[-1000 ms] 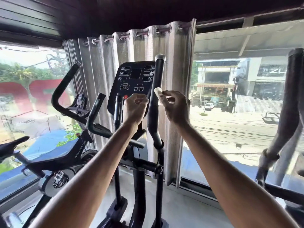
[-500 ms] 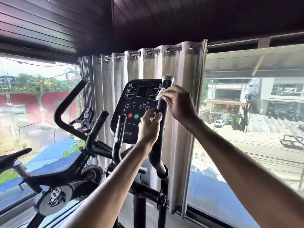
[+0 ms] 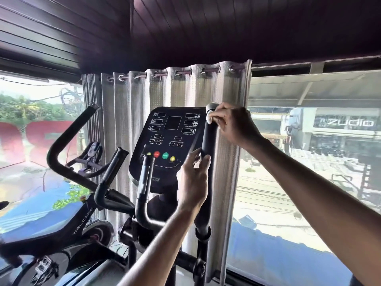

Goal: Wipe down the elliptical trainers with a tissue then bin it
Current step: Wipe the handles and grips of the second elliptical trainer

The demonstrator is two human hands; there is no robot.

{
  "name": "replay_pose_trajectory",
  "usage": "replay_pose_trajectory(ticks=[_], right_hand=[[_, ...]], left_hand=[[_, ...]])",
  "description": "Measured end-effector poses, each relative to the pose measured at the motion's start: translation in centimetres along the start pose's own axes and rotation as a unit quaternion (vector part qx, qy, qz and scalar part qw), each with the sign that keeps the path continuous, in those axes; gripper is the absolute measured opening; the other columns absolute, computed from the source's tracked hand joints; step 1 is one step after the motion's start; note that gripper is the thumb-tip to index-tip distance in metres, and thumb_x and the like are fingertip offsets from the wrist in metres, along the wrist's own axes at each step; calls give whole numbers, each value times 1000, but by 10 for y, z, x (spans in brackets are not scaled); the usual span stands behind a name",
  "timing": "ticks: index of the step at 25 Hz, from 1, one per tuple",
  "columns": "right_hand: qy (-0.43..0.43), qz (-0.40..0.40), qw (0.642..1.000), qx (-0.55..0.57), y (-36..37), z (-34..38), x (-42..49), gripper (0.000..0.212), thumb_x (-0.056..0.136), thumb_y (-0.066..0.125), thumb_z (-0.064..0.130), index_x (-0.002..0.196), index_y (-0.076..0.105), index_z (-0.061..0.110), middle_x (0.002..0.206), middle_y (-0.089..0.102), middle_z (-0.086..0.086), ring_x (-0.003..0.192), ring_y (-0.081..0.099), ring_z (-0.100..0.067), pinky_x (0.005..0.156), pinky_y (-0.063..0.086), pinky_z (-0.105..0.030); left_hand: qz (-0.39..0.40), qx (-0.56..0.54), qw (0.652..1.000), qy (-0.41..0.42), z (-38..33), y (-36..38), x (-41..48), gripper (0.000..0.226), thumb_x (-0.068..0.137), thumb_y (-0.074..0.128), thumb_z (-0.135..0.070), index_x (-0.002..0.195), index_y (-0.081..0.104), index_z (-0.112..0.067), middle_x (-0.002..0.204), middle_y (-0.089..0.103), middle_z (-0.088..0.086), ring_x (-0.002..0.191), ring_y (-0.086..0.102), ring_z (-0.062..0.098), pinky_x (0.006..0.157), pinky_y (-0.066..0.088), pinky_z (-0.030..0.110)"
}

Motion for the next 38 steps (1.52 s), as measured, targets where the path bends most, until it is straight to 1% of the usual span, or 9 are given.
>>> replay_pose_trajectory(ticks=[6, 10, 14, 17, 22, 25, 28, 33, 38], right_hand=[[-55, 59, 997, -16, 1, 5, 13, 15, 83, 76, -1, 95, 80, 7, 94, 72, -9, 85, 57, -6, 81, 53, -24], [-51, 77, 994, -51, 3, 9, 24, 13, 84, 74, -1, 91, 80, 8, 91, 73, -9, 81, 67, -16, 79, 57, -27], [-31, 81, 995, -50, 2, 11, 26, 11, 86, 73, -1, 91, 80, 6, 90, 73, -11, 80, 61, -9, 76, 50, -20], [-49, 120, 990, -60, 10, 18, 27, 10, 85, 75, 1, 93, 80, 6, 90, 73, -9, 78, 65, -15, 77, 52, -22], [-33, 99, 993, -48, 0, 17, 18, 12, 84, 76, 0, 92, 81, 8, 89, 72, -8, 79, 60, -10, 74, 53, -24], [14, 53, 996, -74, -3, 1, 20, 17, 84, 75, 0, 100, 79, 6, 91, 72, -11, 77, 65, -21, 72, 55, -29], [96, -34, 992, -80, -6, -17, 25, 19, 86, 74, 2, 104, 78, 3, 93, 72, -15, 79, 67, -27, 71, 50, -24], [-43, 86, 988, -122, 29, 7, 47, 8, 87, 72, 3, 88, 80, 5, 86, 68, -10, 85, 63, -26, 75, 51, -26], [30, -11, 994, -107, 6, -4, 36, 9, 85, 75, 2, 94, 79, 3, 90, 68, -12, 78, 64, -21, 72, 52, -25]], left_hand=[[7, -34, 999, -15, 0, 1, -2, 29, 98, 69, -30, 126, 71, -22, 113, 75, -7, 102, 70, 5, 96, 55, 35], [20, -31, 999, -12, 0, 1, -2, 29, 100, 67, -32, 128, 69, -24, 110, 74, -11, 97, 69, 1, 91, 54, 27], [28, -25, 999, -7, -1, 1, -3, 30, 100, 66, -34, 129, 69, -24, 103, 70, -20, 82, 64, -14, 78, 50, 12], [21, -31, 999, -7, 1, -2, -3, 31, 99, 67, -34, 129, 69, -25, 99, 69, -22, 84, 67, -6, 83, 56, 27], [14, -27, 1000, -2, 0, 0, -2, 32, 98, 69, -30, 129, 68, -21, 93, 62, -30, 80, 63, -13, 80, 50, 19], [8, -18, 1000, 4, -3, -2, -3, 33, 98, 69, -30, 129, 68, -20, 92, 58, -32, 92, 67, 6, 86, 52, 26], [11, -14, 1000, 12, -5, -2, -5, 33, 99, 69, -31, 130, 68, -19, 91, 56, -34, 94, 67, 9, 88, 52, 29], [14, -19, 1000, 14, -3, 0, -3, 31, 100, 68, -25, 129, 68, -16, 87, 57, -34, 74, 60, -17, 71, 44, 6], [10, -21, 1000, 15, -5, 0, -3, 28, 99, 69, -24, 125, 70, -17, 81, 59, -30, 71, 57, -21, 72, 43, 7]])
Point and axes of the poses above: each hand's wrist, its own x-axis towards the middle knuckle, its own y-axis out of the palm, z = x × y, the point moved 6 cm from there along x, towards the middle knuckle
